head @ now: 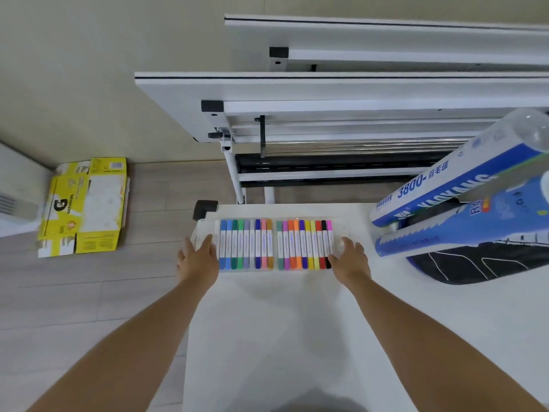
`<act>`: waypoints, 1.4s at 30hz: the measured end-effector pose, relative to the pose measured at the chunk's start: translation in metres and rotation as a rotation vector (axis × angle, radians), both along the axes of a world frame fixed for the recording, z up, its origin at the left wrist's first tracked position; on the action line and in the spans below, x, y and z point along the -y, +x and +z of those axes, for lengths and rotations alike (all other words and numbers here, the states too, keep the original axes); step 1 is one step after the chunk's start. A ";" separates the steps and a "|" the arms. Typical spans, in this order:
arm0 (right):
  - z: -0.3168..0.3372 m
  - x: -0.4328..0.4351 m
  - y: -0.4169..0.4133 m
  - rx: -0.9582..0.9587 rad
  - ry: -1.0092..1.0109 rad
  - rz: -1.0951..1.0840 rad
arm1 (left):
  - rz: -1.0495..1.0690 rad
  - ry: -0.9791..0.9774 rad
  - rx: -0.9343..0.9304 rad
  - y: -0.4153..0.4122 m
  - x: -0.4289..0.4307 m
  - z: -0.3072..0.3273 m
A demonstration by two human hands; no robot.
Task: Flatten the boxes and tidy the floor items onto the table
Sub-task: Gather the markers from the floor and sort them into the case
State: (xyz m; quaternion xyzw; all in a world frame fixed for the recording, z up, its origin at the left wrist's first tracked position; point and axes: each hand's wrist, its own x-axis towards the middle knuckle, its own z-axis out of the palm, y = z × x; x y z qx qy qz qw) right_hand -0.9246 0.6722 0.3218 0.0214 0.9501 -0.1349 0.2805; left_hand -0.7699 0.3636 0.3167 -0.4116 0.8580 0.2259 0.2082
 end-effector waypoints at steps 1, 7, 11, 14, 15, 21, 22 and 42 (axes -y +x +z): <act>0.000 0.000 0.000 -0.002 -0.004 0.001 | 0.034 0.053 -0.038 0.000 0.002 -0.002; 0.002 -0.002 -0.002 0.016 -0.071 -0.050 | 0.200 0.092 -0.278 -0.003 0.020 0.010; 0.008 -0.002 0.000 0.049 -0.135 -0.121 | 0.204 0.053 -0.502 -0.012 0.010 0.053; 0.015 -0.003 0.006 0.097 -0.186 -0.183 | 0.093 0.059 -0.653 -0.021 -0.010 0.094; 0.018 -0.004 0.007 0.114 -0.198 -0.195 | 0.019 0.071 -0.700 -0.024 -0.017 0.103; 0.030 -0.017 0.007 0.224 -0.278 -0.289 | -0.426 0.145 -0.759 -0.046 -0.087 0.131; 0.032 -0.021 0.006 0.234 -0.291 -0.297 | -0.498 0.136 -0.759 -0.050 -0.101 0.130; 0.002 -0.055 -0.004 0.141 -0.387 -0.484 | -1.049 -0.068 -0.053 -0.080 -0.196 0.010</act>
